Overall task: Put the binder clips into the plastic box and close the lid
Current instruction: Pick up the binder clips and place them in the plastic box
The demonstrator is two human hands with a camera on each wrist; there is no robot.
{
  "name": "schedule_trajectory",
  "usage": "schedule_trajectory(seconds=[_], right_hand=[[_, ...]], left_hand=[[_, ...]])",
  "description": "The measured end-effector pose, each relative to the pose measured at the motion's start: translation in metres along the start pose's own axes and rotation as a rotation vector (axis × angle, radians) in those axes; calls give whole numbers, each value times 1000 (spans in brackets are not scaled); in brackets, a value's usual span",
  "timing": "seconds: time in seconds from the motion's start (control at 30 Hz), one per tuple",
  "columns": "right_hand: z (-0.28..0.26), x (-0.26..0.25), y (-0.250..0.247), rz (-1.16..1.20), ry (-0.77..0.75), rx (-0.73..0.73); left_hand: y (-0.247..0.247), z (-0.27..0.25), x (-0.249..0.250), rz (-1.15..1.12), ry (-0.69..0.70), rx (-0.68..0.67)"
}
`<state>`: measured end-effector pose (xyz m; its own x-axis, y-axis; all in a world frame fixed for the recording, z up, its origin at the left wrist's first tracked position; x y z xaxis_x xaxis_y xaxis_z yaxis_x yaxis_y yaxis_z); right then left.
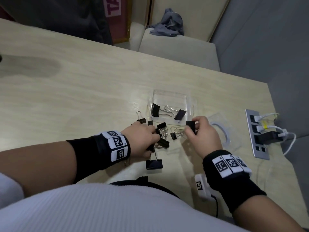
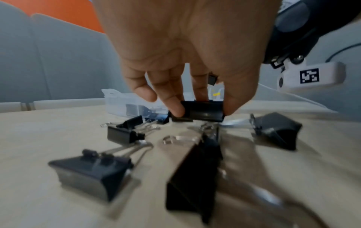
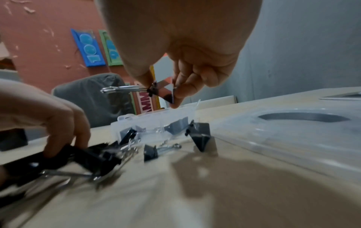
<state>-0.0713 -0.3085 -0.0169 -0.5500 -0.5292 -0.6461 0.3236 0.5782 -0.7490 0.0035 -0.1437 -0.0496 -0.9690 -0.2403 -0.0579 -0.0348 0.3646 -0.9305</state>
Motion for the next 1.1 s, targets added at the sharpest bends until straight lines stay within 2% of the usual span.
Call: schedule_trajectory(seconds=[0.1,0.27,0.37,0.53,0.6,0.67,0.77,0.83,0.97,1.03,1.1], right_hand=[[19,-2,-11,63,67,71],[47,-3,-7,40,109,62],[54,-3,1,39,102,26],[47,3,-5,15,94,45],[40,7,-10,-73,92,41],[33,9,-10,-203,70,7],[21,17,4,-275,30,-111],[13,25,16,-261,35,-196],[4,25,23,-242,35,-197],[1,23,27,-239,12,-205],[-2,21,30,-253,-5,-212]], left_hand=[[-23,-3,-12,-99,10,53],[-54,3,-44,-271,-44,137],[-63,14,-58,-366,-68,180],[-61,33,-69,-399,-144,268],[-54,42,-74,-359,-201,241],[-44,48,-75,-291,-227,149],[-32,48,-66,-113,-187,64],[-29,43,-64,-71,-176,65],[-31,24,-68,-133,-200,137],[-29,13,-62,-142,-146,130],[-17,3,-47,-139,-31,22]])
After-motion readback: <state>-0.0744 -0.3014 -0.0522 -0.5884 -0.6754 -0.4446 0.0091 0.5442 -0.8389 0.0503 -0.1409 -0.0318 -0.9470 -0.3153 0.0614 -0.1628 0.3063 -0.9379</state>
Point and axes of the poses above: each hand's wrist, its own z-axis towards the middle knuckle, its own y-axis out of the palm, x = y × z, the point moved 8 cm from there along z, towards the middle knuckle, and after that the axes turned 11 degrees about z, right-handed, at the moved point
